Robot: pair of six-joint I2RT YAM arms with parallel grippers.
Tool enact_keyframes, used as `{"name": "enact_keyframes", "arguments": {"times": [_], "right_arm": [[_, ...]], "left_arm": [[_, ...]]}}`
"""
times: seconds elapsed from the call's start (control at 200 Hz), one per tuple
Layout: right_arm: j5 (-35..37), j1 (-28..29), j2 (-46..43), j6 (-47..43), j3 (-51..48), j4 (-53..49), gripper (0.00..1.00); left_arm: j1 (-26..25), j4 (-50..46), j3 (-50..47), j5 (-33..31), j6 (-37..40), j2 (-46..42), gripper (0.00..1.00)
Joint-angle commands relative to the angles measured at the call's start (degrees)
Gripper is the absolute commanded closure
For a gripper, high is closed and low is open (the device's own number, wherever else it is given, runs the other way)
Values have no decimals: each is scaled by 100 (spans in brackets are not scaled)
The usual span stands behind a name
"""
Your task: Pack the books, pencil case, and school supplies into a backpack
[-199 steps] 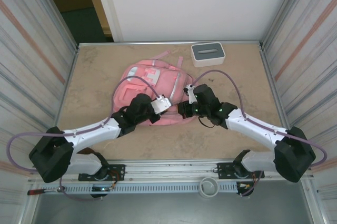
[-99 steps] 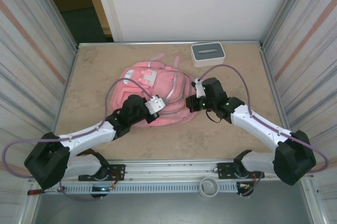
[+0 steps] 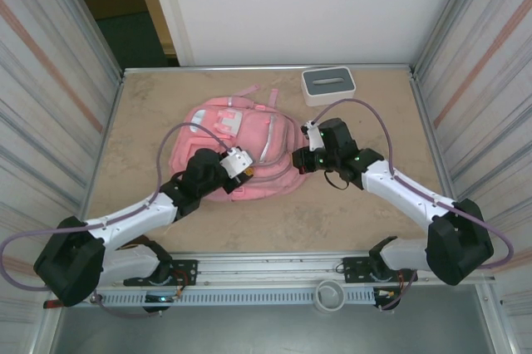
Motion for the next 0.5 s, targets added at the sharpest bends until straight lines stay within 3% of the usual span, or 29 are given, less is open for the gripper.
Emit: {"name": "enact_keyframes", "arguments": {"times": [0.0, 0.306, 0.496], "right_arm": [[1, 49, -238, 238, -95, 252, 100], [10, 373, -494, 514, -193, 496, 100], [14, 485, -575, 606, -236, 559, 100]], "left_arm": [[-221, -262, 360, -248, -75, -217, 40], [-1053, -579, 989, -647, 465, 296, 35], [-1139, -467, 1308, -538, 728, 944, 44]]}}
